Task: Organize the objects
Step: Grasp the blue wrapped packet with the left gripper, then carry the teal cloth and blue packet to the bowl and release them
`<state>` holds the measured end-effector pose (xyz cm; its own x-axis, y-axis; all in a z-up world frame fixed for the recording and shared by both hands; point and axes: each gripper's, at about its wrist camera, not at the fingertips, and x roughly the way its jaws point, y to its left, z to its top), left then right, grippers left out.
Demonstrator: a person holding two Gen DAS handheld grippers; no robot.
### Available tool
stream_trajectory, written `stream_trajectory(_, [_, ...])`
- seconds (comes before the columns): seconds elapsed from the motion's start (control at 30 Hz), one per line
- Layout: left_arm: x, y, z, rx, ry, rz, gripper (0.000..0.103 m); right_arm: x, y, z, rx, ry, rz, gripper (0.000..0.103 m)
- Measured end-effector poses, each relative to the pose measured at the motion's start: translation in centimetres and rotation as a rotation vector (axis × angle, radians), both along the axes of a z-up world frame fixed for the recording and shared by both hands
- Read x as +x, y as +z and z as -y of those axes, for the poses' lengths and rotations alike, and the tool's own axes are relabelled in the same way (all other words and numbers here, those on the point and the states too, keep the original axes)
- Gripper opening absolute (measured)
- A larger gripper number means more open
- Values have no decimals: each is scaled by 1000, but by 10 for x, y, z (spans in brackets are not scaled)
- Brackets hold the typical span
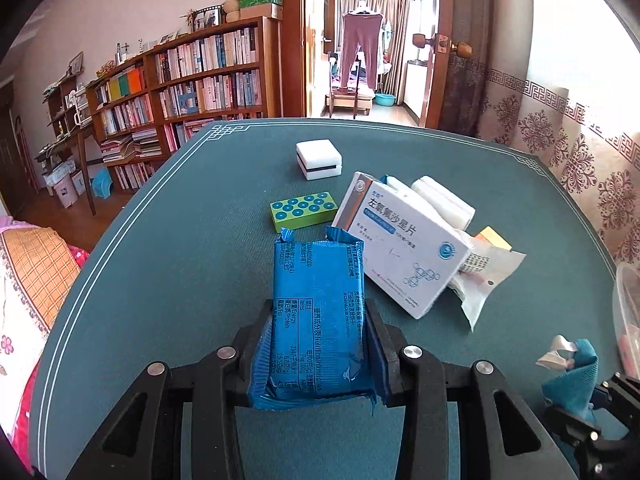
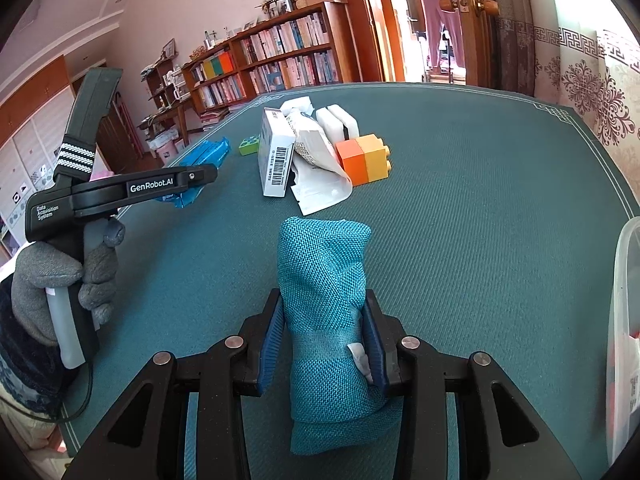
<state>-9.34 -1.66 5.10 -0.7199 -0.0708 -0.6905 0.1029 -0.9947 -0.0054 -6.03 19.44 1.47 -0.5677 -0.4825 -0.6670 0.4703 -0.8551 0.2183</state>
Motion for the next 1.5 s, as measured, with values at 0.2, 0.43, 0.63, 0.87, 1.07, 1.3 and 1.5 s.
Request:
stream_trajectory(0.2, [10, 9, -17, -3, -52, -14, 43, 2, 14, -15, -63, -36, 9, 38])
stream_trajectory(0.43, [17, 15, -42, -2, -117, -22, 43, 15, 33, -38, -89, -89, -18, 38])
stream_trajectory(0.63, [20, 18, -66, -9, -171, -25, 43, 30, 56, -77, -122, -164, -53, 38])
stream_trajectory(0.87, [23, 23, -95, -17, -234, -35, 43, 56, 75, -132, -138, -282, -94, 38])
stream_trajectory(1.07, [24, 26, -118, -20, -285, -33, 43, 78, 79, -176, -98, -408, -108, 38])
stream_trajectory(1.3, [28, 27, -139, -30, -331, -34, 43, 84, 71, -210, -86, -513, -72, 38])
stream_trajectory(1.5, [31, 27, -147, -31, -351, -33, 43, 68, 55, -221, -62, -554, -22, 38])
